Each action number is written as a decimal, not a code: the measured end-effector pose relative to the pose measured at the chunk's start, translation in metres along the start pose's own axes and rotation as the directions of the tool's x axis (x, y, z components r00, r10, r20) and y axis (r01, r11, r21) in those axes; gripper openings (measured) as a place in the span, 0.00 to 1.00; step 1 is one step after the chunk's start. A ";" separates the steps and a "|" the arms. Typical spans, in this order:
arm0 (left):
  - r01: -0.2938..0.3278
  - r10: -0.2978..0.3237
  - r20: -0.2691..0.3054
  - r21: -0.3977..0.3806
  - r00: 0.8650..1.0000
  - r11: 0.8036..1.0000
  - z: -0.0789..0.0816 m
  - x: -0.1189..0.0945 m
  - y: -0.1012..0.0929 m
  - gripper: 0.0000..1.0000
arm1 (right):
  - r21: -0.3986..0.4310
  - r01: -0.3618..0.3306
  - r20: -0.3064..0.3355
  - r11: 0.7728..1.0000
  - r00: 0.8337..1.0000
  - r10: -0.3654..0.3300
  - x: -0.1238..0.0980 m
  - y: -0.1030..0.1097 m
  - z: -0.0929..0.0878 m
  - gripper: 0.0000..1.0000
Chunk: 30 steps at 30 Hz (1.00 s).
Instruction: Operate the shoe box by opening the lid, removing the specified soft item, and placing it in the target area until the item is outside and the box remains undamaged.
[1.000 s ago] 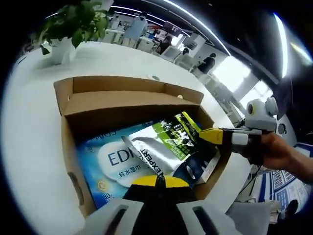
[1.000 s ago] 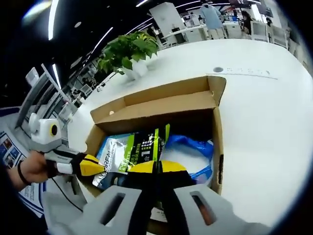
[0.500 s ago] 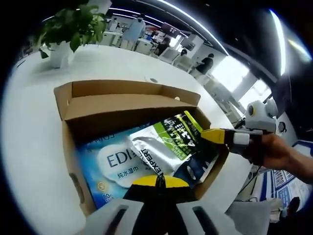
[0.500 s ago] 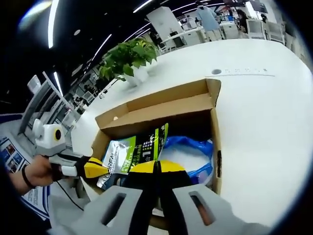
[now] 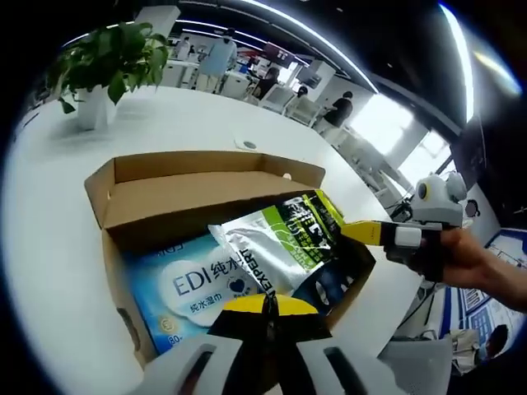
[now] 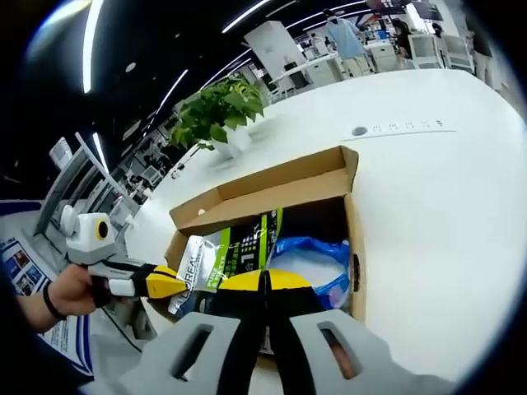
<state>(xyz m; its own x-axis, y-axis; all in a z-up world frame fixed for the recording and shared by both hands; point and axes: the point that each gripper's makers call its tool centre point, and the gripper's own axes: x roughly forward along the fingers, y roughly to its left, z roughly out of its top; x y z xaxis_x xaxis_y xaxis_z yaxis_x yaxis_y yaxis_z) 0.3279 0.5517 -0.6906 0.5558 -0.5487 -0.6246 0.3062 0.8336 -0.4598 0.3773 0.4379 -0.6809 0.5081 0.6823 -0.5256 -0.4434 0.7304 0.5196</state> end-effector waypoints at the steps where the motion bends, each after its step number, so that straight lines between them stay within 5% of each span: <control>1: 0.002 -0.002 0.003 0.003 1.000 1.000 0.001 0.000 -0.002 0.01 | 0.000 0.000 0.002 1.000 1.000 0.000 -0.002 0.000 0.000 0.00; 30: 0.071 -0.071 -0.010 0.126 0.997 0.989 0.020 0.015 -0.069 0.01 | 0.106 0.035 0.124 0.994 0.991 -0.048 -0.066 -0.035 0.004 0.00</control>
<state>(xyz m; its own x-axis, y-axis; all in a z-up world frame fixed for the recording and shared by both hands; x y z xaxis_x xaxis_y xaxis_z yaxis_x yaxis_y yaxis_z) 0.3312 0.4873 -0.6559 0.5252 -0.6068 -0.5966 0.4401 0.7938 -0.4199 0.3620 0.3672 -0.6619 0.6164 0.6375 -0.4623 -0.3450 0.7463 0.5692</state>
